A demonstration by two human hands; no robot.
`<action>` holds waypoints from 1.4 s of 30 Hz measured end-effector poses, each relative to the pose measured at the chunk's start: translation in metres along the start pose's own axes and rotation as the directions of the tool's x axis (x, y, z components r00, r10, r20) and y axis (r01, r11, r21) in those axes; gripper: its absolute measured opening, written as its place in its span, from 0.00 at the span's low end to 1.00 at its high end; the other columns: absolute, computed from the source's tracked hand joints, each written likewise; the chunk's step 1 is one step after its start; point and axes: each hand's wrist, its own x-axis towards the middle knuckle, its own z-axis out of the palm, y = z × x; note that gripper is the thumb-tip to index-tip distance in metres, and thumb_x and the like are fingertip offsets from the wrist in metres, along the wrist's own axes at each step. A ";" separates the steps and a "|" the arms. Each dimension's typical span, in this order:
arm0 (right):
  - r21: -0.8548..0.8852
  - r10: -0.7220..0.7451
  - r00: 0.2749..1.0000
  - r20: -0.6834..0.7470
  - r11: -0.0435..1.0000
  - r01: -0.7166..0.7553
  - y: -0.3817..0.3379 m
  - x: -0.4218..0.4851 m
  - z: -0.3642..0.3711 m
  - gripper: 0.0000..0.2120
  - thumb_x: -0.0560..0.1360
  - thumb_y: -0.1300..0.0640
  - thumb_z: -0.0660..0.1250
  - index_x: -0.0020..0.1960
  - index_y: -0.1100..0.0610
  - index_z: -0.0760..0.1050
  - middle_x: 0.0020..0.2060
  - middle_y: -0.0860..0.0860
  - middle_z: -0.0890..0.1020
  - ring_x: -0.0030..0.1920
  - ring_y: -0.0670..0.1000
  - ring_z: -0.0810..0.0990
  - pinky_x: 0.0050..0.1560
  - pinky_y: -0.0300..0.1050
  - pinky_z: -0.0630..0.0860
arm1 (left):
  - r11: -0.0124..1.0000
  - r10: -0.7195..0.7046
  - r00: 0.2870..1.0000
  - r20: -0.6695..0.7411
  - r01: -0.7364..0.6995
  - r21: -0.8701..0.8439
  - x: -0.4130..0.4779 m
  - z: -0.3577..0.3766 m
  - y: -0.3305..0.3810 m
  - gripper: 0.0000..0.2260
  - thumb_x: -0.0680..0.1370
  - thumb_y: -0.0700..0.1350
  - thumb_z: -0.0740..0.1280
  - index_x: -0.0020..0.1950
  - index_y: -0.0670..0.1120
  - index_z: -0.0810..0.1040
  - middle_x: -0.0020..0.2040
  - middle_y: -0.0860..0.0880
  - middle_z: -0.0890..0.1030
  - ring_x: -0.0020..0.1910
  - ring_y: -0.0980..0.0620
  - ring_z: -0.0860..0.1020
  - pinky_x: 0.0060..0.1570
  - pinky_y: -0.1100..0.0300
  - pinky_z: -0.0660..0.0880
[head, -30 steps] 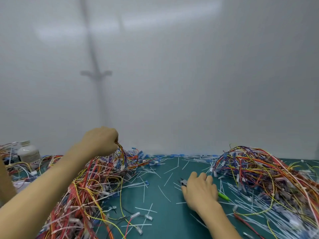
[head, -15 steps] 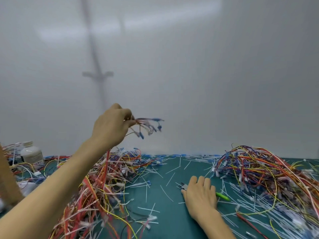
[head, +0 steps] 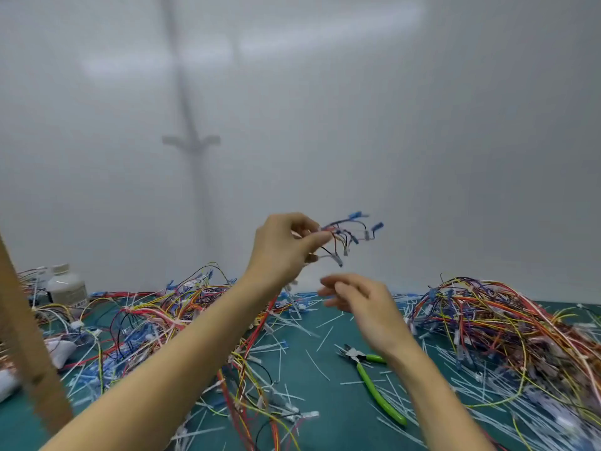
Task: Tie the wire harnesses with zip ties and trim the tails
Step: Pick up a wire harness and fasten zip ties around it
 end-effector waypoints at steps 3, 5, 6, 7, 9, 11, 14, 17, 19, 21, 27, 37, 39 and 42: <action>0.355 0.035 0.995 0.088 0.933 -0.065 -0.034 -0.008 0.004 0.15 0.83 0.49 0.57 0.52 0.53 0.82 0.44 0.49 0.87 0.46 0.49 0.86 0.48 0.40 0.82 | 0.999 -0.037 0.977 0.212 0.028 0.042 -0.006 0.001 -0.007 0.06 0.79 0.40 0.67 0.50 0.41 0.84 0.41 0.45 0.83 0.40 0.53 0.80 0.46 0.60 0.78; 0.393 0.121 0.991 0.058 0.910 -0.134 -0.038 -0.012 0.009 0.16 0.82 0.46 0.59 0.50 0.55 0.81 0.43 0.51 0.87 0.45 0.50 0.86 0.46 0.41 0.81 | 0.988 -0.103 0.894 0.436 0.144 -0.061 -0.006 -0.010 -0.004 0.11 0.83 0.39 0.61 0.62 0.41 0.79 0.51 0.45 0.85 0.52 0.52 0.82 0.56 0.61 0.77; 0.417 0.146 0.988 0.048 0.896 -0.153 -0.037 -0.013 0.012 0.16 0.82 0.46 0.60 0.50 0.55 0.81 0.43 0.52 0.87 0.46 0.51 0.86 0.47 0.42 0.82 | 0.974 -0.119 0.837 0.534 0.204 -0.103 -0.006 -0.016 -0.003 0.13 0.83 0.39 0.60 0.66 0.42 0.75 0.56 0.45 0.84 0.57 0.50 0.81 0.61 0.60 0.76; 0.458 0.159 0.986 0.045 0.874 -0.162 -0.036 -0.014 0.015 0.14 0.82 0.47 0.61 0.50 0.55 0.80 0.44 0.53 0.87 0.47 0.52 0.86 0.47 0.43 0.82 | 0.970 -0.111 0.793 0.599 0.218 -0.110 -0.008 -0.021 -0.002 0.14 0.83 0.39 0.60 0.69 0.44 0.72 0.58 0.46 0.83 0.61 0.50 0.80 0.63 0.58 0.75; 0.550 0.179 0.983 0.028 0.819 -0.165 -0.035 -0.015 0.022 0.12 0.82 0.51 0.62 0.52 0.57 0.80 0.44 0.54 0.87 0.46 0.52 0.87 0.48 0.45 0.82 | 0.975 -0.069 0.794 0.605 0.181 -0.127 -0.010 -0.026 -0.003 0.14 0.83 0.37 0.59 0.68 0.44 0.70 0.58 0.46 0.84 0.61 0.48 0.80 0.62 0.56 0.76; 0.620 0.207 0.978 -0.012 0.769 -0.156 -0.034 -0.014 0.025 0.10 0.82 0.54 0.62 0.53 0.59 0.79 0.43 0.54 0.87 0.43 0.52 0.87 0.43 0.42 0.82 | 0.952 -0.029 0.893 0.449 0.162 -0.260 -0.012 -0.026 -0.006 0.12 0.83 0.36 0.58 0.64 0.43 0.73 0.54 0.45 0.85 0.56 0.46 0.83 0.55 0.55 0.80; 0.657 0.246 0.968 -0.057 0.739 -0.149 -0.035 -0.012 0.023 0.09 0.81 0.58 0.63 0.49 0.62 0.80 0.38 0.54 0.86 0.36 0.50 0.86 0.35 0.39 0.80 | 0.893 -0.066 0.994 0.081 0.096 -0.439 -0.009 -0.031 -0.017 0.09 0.82 0.36 0.59 0.58 0.43 0.77 0.47 0.45 0.86 0.46 0.43 0.85 0.40 0.55 0.82; 0.676 0.251 0.965 -0.074 0.724 -0.137 -0.035 -0.011 0.013 0.09 0.80 0.62 0.64 0.46 0.63 0.81 0.37 0.55 0.86 0.34 0.50 0.85 0.31 0.39 0.79 | 0.987 -0.084 0.989 -0.121 0.067 -0.144 -0.010 -0.042 -0.043 0.08 0.81 0.37 0.59 0.53 0.45 0.77 0.42 0.47 0.85 0.36 0.48 0.85 0.39 0.54 0.81; 0.662 0.234 0.965 -0.119 0.743 -0.098 -0.037 -0.009 0.005 0.08 0.79 0.63 0.64 0.48 0.64 0.81 0.37 0.56 0.86 0.33 0.50 0.84 0.30 0.39 0.78 | 0.946 -0.065 0.998 -0.025 0.069 0.317 -0.015 -0.051 -0.066 0.08 0.82 0.44 0.60 0.49 0.49 0.78 0.38 0.51 0.85 0.34 0.52 0.83 0.43 0.53 0.79; 0.629 0.208 0.955 -0.210 0.777 -0.031 -0.038 -0.007 -0.005 0.07 0.79 0.64 0.64 0.50 0.63 0.82 0.36 0.55 0.85 0.31 0.49 0.83 0.28 0.38 0.77 | 0.784 -0.140 0.987 0.076 0.064 0.617 -0.023 -0.058 -0.086 0.13 0.82 0.53 0.59 0.43 0.50 0.79 0.36 0.53 0.84 0.36 0.54 0.82 0.46 0.55 0.78; 0.523 0.071 0.899 -0.433 0.832 0.186 -0.046 -0.008 -0.040 0.12 0.79 0.62 0.64 0.40 0.53 0.82 0.34 0.49 0.84 0.31 0.46 0.81 0.31 0.39 0.78 | 0.627 -0.159 0.986 0.053 0.060 0.777 -0.034 -0.068 -0.113 0.14 0.81 0.57 0.59 0.43 0.51 0.77 0.38 0.54 0.81 0.42 0.52 0.80 0.47 0.55 0.78; 0.367 -0.001 0.774 -0.634 0.880 0.302 -0.047 -0.006 -0.048 0.07 0.81 0.63 0.63 0.49 0.55 0.79 0.29 0.41 0.81 0.27 0.40 0.74 0.26 0.34 0.73 | 0.941 -0.169 0.972 -0.166 0.209 0.267 -0.033 -0.077 -0.115 0.23 0.81 0.54 0.63 0.31 0.42 0.75 0.24 0.50 0.76 0.23 0.57 0.73 0.33 0.59 0.73; 0.359 -0.005 0.772 -0.635 0.884 0.300 -0.046 -0.005 -0.046 0.07 0.81 0.63 0.62 0.50 0.56 0.78 0.30 0.41 0.82 0.27 0.40 0.74 0.26 0.33 0.72 | 0.950 -0.212 0.973 -0.086 0.226 0.214 -0.033 -0.079 -0.111 0.25 0.78 0.61 0.62 0.27 0.47 0.73 0.24 0.51 0.75 0.23 0.59 0.73 0.37 0.58 0.70; 0.333 -0.036 0.760 -0.649 0.884 0.327 -0.046 -0.005 -0.046 0.08 0.81 0.63 0.61 0.48 0.54 0.77 0.32 0.42 0.83 0.29 0.41 0.75 0.26 0.34 0.71 | 0.956 -0.226 0.964 0.139 0.192 0.222 -0.036 -0.083 -0.103 0.24 0.76 0.62 0.65 0.27 0.47 0.73 0.27 0.51 0.77 0.30 0.59 0.78 0.45 0.57 0.71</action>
